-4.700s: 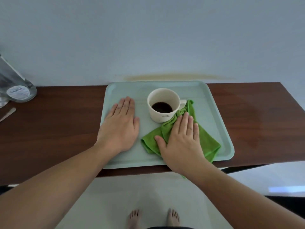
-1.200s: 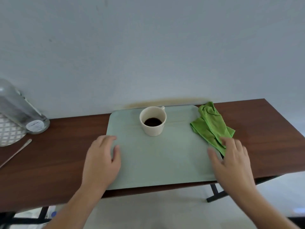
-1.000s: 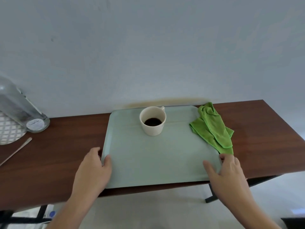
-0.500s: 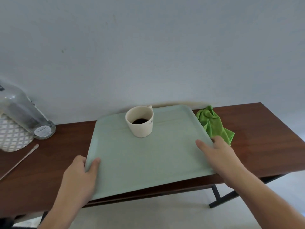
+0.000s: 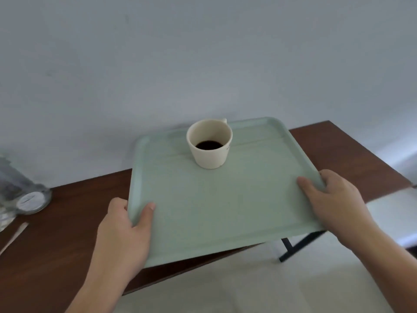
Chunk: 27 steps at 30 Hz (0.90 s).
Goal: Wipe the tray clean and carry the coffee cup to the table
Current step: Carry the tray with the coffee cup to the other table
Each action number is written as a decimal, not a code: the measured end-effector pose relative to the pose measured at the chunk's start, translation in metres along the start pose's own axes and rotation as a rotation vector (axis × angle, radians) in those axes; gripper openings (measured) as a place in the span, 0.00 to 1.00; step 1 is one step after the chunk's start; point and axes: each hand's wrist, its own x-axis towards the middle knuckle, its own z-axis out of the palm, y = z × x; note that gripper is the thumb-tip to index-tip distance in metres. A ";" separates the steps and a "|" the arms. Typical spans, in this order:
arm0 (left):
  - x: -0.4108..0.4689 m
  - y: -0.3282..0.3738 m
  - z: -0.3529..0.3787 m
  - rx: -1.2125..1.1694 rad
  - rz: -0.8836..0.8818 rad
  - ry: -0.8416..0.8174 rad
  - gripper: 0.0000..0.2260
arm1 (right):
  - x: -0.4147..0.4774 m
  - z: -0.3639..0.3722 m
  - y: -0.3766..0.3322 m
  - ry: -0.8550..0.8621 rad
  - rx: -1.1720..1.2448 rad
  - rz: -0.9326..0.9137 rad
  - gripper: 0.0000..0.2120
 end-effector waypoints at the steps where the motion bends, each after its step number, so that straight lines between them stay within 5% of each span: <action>1: 0.001 0.004 0.006 -0.007 0.019 -0.029 0.14 | -0.004 -0.005 0.008 0.028 -0.003 0.026 0.18; 27: -0.160 0.318 0.336 -0.052 0.474 -0.579 0.16 | -0.024 -0.307 0.325 0.537 0.099 0.524 0.13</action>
